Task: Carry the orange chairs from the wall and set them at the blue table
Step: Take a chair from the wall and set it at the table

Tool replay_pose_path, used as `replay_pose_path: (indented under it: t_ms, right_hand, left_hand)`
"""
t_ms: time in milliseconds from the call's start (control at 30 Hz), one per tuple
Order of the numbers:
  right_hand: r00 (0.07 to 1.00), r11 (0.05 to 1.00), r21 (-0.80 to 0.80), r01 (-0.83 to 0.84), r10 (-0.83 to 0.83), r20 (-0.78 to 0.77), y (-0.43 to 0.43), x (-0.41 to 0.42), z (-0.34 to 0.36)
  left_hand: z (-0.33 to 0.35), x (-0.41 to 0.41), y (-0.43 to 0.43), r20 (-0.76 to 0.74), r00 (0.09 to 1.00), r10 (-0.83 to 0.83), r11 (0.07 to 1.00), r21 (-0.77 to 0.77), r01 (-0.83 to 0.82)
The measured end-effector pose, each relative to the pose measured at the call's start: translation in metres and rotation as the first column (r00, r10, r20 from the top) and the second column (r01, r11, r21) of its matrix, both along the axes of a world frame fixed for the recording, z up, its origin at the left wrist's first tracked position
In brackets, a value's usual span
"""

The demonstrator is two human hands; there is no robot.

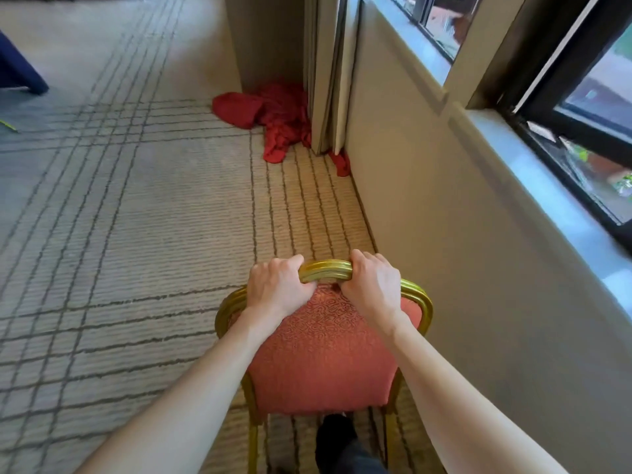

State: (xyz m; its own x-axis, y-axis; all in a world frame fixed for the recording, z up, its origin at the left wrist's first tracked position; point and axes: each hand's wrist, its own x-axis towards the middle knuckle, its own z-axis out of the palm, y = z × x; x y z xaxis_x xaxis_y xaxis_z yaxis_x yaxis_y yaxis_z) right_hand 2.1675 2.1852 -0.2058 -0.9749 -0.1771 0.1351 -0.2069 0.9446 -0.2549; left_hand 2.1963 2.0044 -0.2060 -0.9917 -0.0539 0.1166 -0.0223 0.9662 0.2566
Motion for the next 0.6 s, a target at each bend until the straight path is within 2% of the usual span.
replay_pose_path:
  t_ms: [167,267,333,433,600]
  right_hand:
    - [0.992,0.993,-0.028,-0.114,0.115,0.043,0.0,-0.044,-0.008]
    - [0.935,0.962,-0.014,-0.272,0.268,0.232,0.004,-0.071,0.001]
    - [0.902,0.945,0.005,-0.326,0.31,0.301,0.007,-0.087,0.003]
    - [0.917,0.945,0.006,-0.326,0.315,0.245,0.002,-0.094,-0.001]
    - [0.951,0.959,0.03,-0.283,0.277,0.136,-0.004,-0.1,-0.001]
  left_hand:
    - [-0.001,-0.034,0.008,0.068,0.988,0.138,0.983,0.116,-0.145]
    - [0.003,-0.051,0.008,0.087,0.986,0.145,0.979,0.13,-0.156]
    - [0.004,-0.062,0.011,0.113,0.987,0.115,0.985,0.116,-0.128]
    - [0.002,-0.072,0.009,0.105,0.988,0.115,0.986,0.109,-0.126]
    - [-0.003,-0.08,0.013,0.003,0.969,0.248,0.965,0.087,-0.247]
